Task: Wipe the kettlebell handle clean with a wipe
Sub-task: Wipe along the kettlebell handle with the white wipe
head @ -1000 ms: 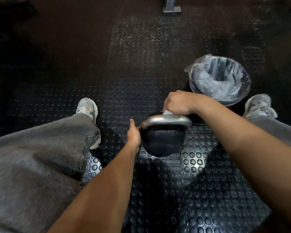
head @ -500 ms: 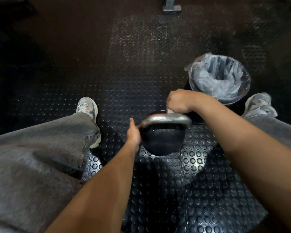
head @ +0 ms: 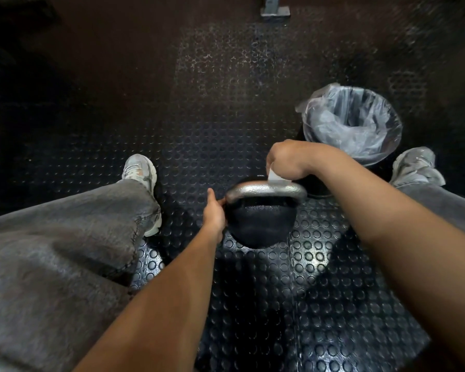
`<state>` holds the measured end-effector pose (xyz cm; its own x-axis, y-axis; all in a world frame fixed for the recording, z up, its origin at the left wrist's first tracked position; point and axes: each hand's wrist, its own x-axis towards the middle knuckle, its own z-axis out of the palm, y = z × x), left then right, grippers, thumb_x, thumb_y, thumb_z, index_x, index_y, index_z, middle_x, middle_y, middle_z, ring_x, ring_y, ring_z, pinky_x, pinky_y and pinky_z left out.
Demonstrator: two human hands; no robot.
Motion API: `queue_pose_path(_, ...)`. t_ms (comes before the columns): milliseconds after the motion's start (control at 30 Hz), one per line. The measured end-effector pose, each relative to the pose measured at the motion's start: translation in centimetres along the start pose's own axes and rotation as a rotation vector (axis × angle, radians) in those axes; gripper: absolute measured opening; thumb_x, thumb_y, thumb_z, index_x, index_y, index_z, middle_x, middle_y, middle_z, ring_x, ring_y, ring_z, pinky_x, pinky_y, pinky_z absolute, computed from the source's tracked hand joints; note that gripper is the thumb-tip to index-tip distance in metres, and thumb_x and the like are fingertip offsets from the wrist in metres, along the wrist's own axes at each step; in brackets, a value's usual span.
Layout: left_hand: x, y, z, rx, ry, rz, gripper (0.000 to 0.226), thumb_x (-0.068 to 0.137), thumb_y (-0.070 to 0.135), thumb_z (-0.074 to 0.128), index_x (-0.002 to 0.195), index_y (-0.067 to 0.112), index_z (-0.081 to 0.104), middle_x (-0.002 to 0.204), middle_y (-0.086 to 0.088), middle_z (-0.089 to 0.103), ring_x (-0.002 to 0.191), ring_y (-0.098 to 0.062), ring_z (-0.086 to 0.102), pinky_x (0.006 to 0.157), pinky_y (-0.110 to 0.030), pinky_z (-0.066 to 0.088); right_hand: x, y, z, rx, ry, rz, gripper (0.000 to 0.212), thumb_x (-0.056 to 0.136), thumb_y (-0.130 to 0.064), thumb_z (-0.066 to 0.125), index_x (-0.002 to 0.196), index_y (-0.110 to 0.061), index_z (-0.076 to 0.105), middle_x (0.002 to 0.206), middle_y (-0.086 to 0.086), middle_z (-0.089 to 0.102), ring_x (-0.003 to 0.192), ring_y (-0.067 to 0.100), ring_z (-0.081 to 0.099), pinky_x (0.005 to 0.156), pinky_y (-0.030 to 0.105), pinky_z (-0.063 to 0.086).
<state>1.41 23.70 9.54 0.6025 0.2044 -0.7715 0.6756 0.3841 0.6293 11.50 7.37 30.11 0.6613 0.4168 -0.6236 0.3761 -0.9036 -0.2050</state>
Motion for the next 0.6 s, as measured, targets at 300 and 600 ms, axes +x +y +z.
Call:
queue_pose_path(300, 0.3, -0.2, -0.1, 0.018, 0.025, 0.017, 0.065, 0.096, 0.072, 0.022, 0.088, 0.027, 0.069, 0.095, 0.002, 0.070, 0.105, -0.018, 0.060, 0.106, -0.038, 0.041, 0.9, -2.3, -0.6, 0.142, -0.026, -0.139, 0.032, 0.100, -0.011, 0.047, 0.118, -0.017, 0.073, 0.110, -0.004, 0.064, 0.103, 0.018, 0.057, 0.086, 0.028, 0.042)
queue_pose_path(600, 0.3, -0.3, -0.2, 0.016, -0.009, 0.013, 0.071, 0.092, 0.077, 0.022, 0.102, 0.026, 0.070, 0.115, -0.003, 0.071, 0.111, -0.019, 0.061, 0.099, -0.037, 0.042, 1.2, -1.0, 0.1, -0.088, -0.123, 0.008, 0.022, 0.092, -0.009, 0.043, 0.081, -0.008, 0.062, 0.094, 0.008, 0.059, 0.085, 0.027, 0.058, 0.082, 0.041, 0.056)
